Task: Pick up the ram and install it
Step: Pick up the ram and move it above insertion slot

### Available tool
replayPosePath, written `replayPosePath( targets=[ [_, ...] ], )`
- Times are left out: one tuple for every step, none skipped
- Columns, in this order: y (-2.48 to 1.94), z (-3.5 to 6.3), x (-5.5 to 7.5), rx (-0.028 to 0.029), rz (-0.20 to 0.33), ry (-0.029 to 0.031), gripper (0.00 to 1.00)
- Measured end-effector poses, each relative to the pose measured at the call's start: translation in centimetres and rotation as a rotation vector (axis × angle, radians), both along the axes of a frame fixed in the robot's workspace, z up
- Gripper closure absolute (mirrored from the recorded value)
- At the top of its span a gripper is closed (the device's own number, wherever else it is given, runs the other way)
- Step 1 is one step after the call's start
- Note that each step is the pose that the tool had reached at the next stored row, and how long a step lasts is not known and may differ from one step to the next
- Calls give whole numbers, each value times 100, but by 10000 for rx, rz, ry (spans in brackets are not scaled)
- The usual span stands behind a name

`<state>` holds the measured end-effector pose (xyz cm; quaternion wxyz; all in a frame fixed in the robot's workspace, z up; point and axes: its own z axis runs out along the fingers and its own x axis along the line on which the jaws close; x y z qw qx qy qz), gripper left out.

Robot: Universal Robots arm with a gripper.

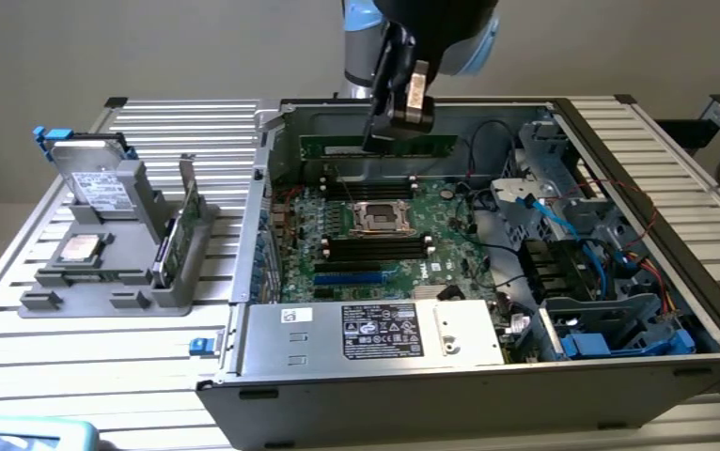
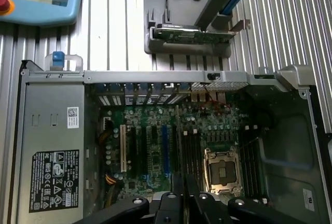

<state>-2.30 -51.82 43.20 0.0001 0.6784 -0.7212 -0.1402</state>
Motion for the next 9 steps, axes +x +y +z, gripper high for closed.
replayPosePath(
  targets=[
    [0,-6,23,11,0,67,85],
    [0,-14,49,12,1,124,85],
    [0,-25,80,15,1,159,85],
    [-1,-41,120,15,1,178,85],
    [0,-59,164,16,-1,189,85],
    [3,-77,213,14,0,200,85],
    [6,-94,251,13,1,212,85],
    [9,-113,285,14,0,229,85],
    [13,-131,316,15,-1,249,85]
  ],
)
